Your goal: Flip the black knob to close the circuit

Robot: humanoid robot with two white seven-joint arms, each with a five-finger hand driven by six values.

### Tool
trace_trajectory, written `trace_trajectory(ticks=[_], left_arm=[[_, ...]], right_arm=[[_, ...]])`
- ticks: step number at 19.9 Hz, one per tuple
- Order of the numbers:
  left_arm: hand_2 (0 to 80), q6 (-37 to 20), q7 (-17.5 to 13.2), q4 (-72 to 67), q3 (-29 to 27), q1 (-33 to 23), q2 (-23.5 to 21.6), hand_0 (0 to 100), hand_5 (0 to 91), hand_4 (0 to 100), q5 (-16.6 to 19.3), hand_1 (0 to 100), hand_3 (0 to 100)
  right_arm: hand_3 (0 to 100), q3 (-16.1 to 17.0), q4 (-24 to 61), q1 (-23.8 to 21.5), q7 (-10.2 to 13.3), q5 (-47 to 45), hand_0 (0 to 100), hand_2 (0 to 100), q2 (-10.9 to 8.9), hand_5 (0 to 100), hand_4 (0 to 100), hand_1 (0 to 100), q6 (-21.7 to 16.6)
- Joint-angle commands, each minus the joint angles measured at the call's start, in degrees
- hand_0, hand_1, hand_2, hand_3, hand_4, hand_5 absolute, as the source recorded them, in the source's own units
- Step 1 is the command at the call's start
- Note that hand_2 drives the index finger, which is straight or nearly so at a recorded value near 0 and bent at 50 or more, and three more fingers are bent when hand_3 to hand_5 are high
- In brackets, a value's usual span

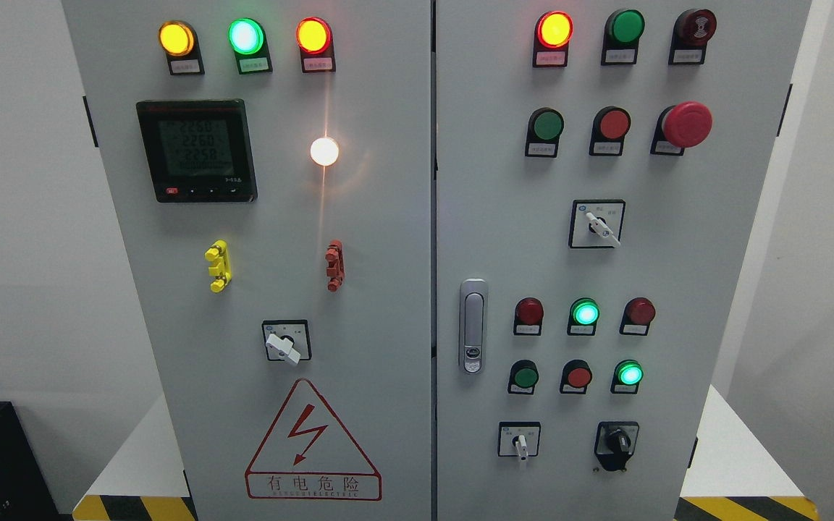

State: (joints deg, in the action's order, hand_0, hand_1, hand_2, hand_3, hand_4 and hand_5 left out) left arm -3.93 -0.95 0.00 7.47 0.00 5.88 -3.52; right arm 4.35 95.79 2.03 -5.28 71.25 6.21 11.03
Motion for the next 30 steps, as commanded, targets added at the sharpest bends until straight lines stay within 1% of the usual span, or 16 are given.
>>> trace_trajectory(ticks=[1,4,7,10,13,15,16,17,18,23,25,27,30], left_arm=[[0.0,0.0,0.0,1.3,0.0,-1.2,0.0,12,0.0,0,0.0,56,0],[0.0,0.0,0.0,1.3,0.0,-1.2,-0.1,12,0.0,0,0.0,56,0],[0.0,0.0,0.0,1.3,0.0,-1.2,-0.1,12,0.0,0,0.0,56,0],[0.0,0.0,0.0,1.3,0.0,-1.2,0.0,12,0.0,0,0.0,56,0],[0.0,0.0,0.0,1.3,0.0,-1.2,0.0,12,0.0,0,0.0,56,0],[0.0,0.0,0.0,1.3,0.0,-1.2,0.0,12,0.0,0,0.0,56,0],[0.0,0.0,0.0,1.3,0.0,-1.2,0.0,12,0.0,0,0.0,56,0],[0.0,0.0,0.0,1.3,0.0,-1.2,0.0,12,0.0,0,0.0,56,0],[0.0,0.0,0.0,1.3,0.0,-1.2,0.0,12,0.0,0,0.0,56,0],[0.0,0.0,0.0,1.3,0.0,-1.2,0.0,12,0.0,0,0.0,56,0],[0.0,0.0,0.0,1.3,0.0,-1.2,0.0,12,0.0,0,0.0,56,0],[0.0,0.0,0.0,1.3,0.0,-1.2,0.0,12,0.0,0,0.0,56,0],[0.0,0.0,0.0,1.3,0.0,-1.2,0.0,12,0.0,0,0.0,56,0]], right_arm=[[100,-0.6,1.2,3.9,-1.0,0.5,0,92,-0.15,98,92,0,1.1],[100,-0.4,0.5,5.3,-2.0,0.6,0,92,-0.24,98,92,0,2.3],[100,0.0,0.5,6.7,-2.4,0.6,0,91,-0.32,98,92,0,2.5],[100,0.0,0.7,7.5,-4.4,1.6,0,91,-1.12,98,92,0,3.6],[100,0.0,0.6,8.5,-4.7,1.9,0,91,-1.47,98,92,0,3.7],[100,0.7,0.5,8.9,-4.8,1.9,0,91,-1.47,98,92,0,3.7],[100,1.1,0.5,9.1,-5.2,1.9,0,91,-1.47,98,92,0,3.7],[100,1.3,0.6,9.4,-6.1,2.0,0,91,-1.47,98,92,0,3.7],[100,1.4,0.7,9.5,-6.6,2.0,0,91,-1.47,98,92,0,3.7],[100,1.8,0.5,11.3,-6.8,2.3,0,91,-2.61,98,92,0,3.7],[100,2.4,0.4,11.6,-7.2,2.4,0,91,-2.61,98,92,0,3.7],[100,2.9,0.4,12.1,-8.3,2.5,0,91,-2.61,98,92,0,3.7],[100,3.6,0.5,12.7,-8.4,3.0,0,91,-2.7,98,92,0,3.7]])
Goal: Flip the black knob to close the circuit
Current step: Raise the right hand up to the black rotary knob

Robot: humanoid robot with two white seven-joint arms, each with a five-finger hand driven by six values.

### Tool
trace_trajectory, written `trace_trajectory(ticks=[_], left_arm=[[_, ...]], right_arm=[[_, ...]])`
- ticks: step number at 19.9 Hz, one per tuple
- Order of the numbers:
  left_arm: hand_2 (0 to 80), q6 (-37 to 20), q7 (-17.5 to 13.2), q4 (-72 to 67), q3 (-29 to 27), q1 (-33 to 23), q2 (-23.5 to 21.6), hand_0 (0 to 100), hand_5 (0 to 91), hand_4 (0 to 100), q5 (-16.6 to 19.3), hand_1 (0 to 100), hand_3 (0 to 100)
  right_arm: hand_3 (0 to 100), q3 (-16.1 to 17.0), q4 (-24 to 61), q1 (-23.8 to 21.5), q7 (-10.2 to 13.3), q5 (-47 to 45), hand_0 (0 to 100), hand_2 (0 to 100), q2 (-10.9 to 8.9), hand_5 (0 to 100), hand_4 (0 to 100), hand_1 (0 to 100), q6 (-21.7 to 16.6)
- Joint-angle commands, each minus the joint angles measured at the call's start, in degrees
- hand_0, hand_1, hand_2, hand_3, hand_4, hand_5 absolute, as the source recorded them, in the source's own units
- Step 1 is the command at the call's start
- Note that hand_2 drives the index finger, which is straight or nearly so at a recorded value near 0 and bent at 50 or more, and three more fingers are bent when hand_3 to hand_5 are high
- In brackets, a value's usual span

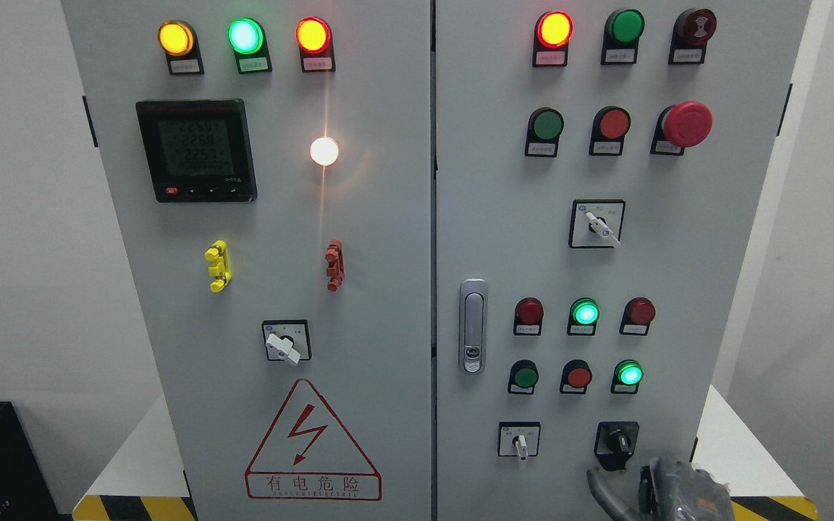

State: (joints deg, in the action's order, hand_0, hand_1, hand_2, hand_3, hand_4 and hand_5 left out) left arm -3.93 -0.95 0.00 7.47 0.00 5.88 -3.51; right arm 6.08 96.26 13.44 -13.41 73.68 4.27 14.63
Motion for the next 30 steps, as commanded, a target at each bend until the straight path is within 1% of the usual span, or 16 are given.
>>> trace_trajectory(ticks=[1,17,28,30], left_arm=[[0.0,0.0,0.0,1.3,0.0,-1.2,0.0,12,0.0,0,0.0,56,0],[0.0,0.0,0.0,1.3,0.0,-1.2,0.0,12,0.0,0,0.0,56,0],[0.0,0.0,0.0,1.3,0.0,-1.2,0.0,12,0.0,0,0.0,56,0],[0.0,0.0,0.0,1.3,0.0,-1.2,0.0,12,0.0,0,0.0,56,0]], right_arm=[[100,1.9,0.1,1.3,-0.4,0.8,0,91,-0.76,98,91,0,0.0],[100,2.3,-0.2,1.2,-0.3,2.1,0,91,-0.76,98,91,0,0.0],[100,4.4,-0.5,1.3,-0.4,2.0,0,90,-0.84,98,91,0,0.0],[100,4.5,-0.6,1.3,-0.4,2.0,0,90,-1.11,98,91,0,0.0]])
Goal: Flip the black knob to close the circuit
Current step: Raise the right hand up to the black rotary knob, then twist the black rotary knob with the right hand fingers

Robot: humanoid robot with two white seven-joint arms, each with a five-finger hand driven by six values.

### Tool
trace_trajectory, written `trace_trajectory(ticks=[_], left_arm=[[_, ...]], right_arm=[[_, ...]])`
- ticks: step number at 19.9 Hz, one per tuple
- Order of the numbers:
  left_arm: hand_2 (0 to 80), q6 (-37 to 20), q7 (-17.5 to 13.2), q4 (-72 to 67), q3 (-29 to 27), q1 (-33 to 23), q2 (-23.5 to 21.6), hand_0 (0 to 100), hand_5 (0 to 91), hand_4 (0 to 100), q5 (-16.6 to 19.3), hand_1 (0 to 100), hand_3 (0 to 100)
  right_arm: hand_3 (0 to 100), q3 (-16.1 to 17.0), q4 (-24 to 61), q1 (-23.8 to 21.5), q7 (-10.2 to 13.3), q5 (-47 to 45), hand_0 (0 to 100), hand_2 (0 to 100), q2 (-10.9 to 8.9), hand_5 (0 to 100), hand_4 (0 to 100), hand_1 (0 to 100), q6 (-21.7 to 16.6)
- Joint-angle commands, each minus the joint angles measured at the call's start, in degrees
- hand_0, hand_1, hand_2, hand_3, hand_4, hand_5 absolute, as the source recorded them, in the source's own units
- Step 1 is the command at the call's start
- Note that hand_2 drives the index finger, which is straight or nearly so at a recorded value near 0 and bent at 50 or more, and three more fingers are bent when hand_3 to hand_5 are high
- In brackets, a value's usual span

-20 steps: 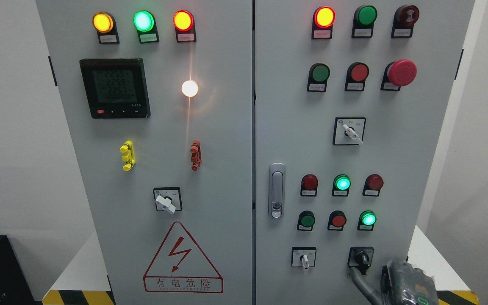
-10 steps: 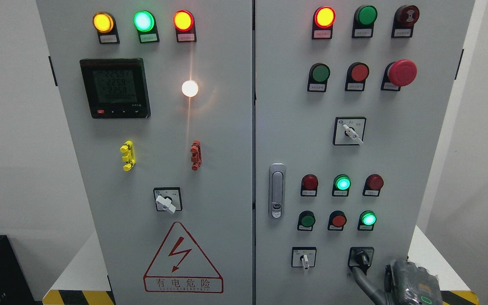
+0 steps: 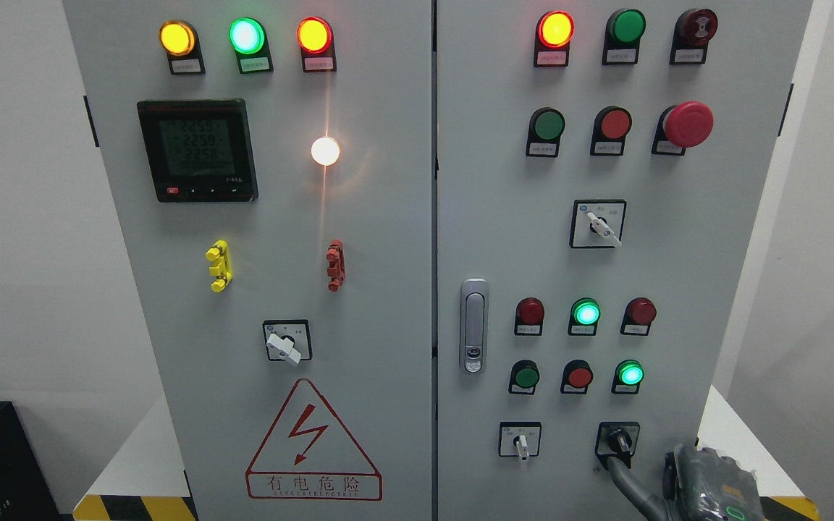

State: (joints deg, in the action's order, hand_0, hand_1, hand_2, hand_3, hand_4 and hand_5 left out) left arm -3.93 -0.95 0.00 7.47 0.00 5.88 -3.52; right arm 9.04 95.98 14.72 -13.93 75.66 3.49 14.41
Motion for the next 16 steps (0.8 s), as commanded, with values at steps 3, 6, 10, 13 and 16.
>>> trace_trajectory(ticks=[3,6,10,13,16], left_arm=[[0.0,0.0,0.0,1.3,0.0,-1.2,0.0,12,0.0,0,0.0,56,0],[0.0,0.0,0.0,1.3,0.0,-1.2,0.0,12,0.0,0,0.0,56,0],[0.0,0.0,0.0,1.3,0.0,-1.2,0.0,12,0.0,0,0.0,56,0],[0.0,0.0,0.0,1.3,0.0,-1.2,0.0,12,0.0,0,0.0,56,0],[0.0,0.0,0.0,1.3,0.0,-1.2,0.0,12,0.0,0,0.0,56,0]], right_arm=[[100,1.7,-0.4,0.1,0.1,0.0,0,90,-0.33,98,91,0,0.2],[100,1.8,-0.6,0.8,0.1,0.0,0,90,-0.41,98,91,0,0.2],[100,1.8,-1.1,1.3,0.1,0.0,0,90,-0.41,98,91,0,0.2],[100,1.8,-1.4,1.5,0.1,0.0,0,90,-0.5,97,91,0,0.2],[100,1.8,-1.4,1.5,0.1,0.0,0,90,-0.5,97,91,0,0.2]])
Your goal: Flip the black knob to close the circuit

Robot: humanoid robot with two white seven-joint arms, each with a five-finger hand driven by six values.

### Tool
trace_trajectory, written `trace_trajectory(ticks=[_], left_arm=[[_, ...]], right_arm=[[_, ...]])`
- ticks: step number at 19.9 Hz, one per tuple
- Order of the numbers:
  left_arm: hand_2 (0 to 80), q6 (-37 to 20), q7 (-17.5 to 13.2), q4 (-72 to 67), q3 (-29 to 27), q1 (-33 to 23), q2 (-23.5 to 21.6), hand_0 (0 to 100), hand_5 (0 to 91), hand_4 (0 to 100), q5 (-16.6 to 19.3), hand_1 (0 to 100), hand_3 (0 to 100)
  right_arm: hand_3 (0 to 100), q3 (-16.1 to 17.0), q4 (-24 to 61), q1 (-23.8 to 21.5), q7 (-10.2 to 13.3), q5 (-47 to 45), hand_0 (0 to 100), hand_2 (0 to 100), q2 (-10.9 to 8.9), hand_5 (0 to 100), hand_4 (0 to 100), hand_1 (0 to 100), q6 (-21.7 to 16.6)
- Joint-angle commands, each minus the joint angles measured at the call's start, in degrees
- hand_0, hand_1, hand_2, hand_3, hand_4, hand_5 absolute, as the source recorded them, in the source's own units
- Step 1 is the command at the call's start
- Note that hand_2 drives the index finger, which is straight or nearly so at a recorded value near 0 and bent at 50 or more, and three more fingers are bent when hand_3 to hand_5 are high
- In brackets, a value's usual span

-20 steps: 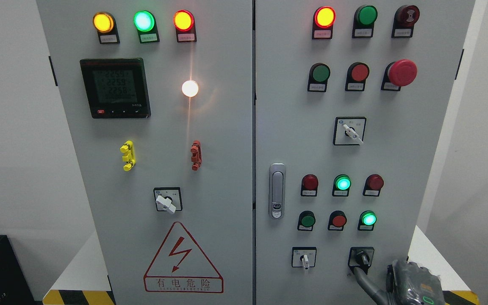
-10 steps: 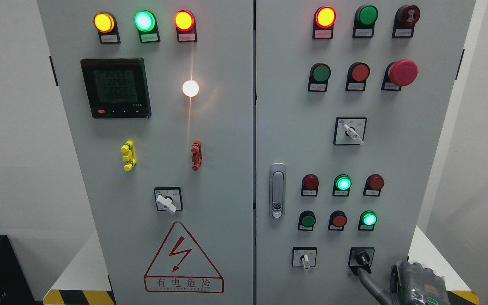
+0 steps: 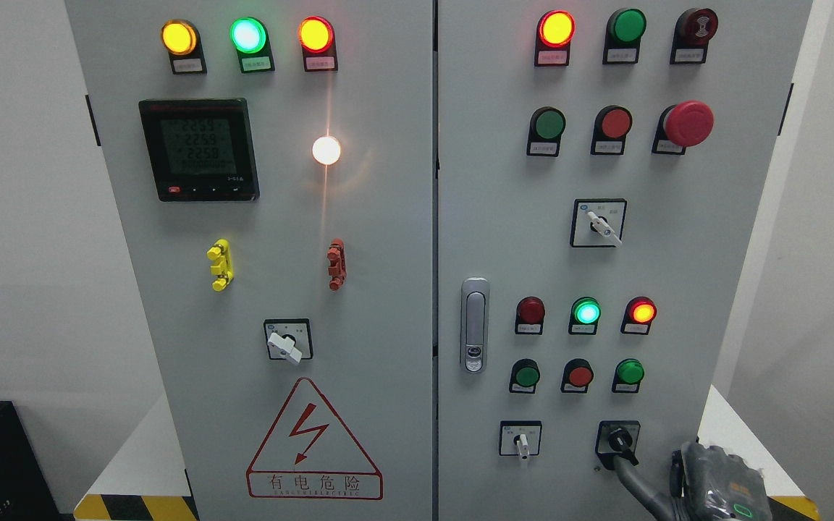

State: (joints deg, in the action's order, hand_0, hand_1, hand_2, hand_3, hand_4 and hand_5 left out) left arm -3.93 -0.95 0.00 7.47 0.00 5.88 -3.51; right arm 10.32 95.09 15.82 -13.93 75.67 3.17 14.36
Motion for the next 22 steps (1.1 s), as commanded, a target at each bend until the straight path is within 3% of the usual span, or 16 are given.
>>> trace_trajectory(ticks=[1,22], left_arm=[[0.0,0.0,0.0,1.3,0.0,-1.2,0.0,12,0.0,0,0.0,56,0],[0.0,0.0,0.0,1.3,0.0,-1.2,0.0,12,0.0,0,0.0,56,0]], right_arm=[[100,0.6,-0.5,0.3,0.1,0.0,0,90,-0.27,97,91,0,0.2],[100,1.5,-0.2,0.3,0.1,-0.5,0,89,-0.44,97,91,0,0.0]])
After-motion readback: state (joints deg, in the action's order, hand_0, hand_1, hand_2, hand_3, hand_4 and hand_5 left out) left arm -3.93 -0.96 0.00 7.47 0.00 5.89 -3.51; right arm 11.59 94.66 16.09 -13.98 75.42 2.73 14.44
